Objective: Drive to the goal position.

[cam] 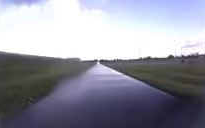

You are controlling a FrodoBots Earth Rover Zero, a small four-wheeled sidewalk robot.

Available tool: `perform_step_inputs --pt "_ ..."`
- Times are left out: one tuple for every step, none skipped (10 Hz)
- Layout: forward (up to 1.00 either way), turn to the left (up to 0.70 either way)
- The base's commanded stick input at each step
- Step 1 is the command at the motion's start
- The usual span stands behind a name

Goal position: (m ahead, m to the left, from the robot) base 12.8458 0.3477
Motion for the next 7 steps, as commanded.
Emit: perform_step_inputs --pt "0.45 0.0" --pt "0.45 0.0" --pt "0.45 0.0" --pt "0.45 0.0" --pt "0.45 0.0" --pt "0.45 0.0" --pt "0.45 0.0"
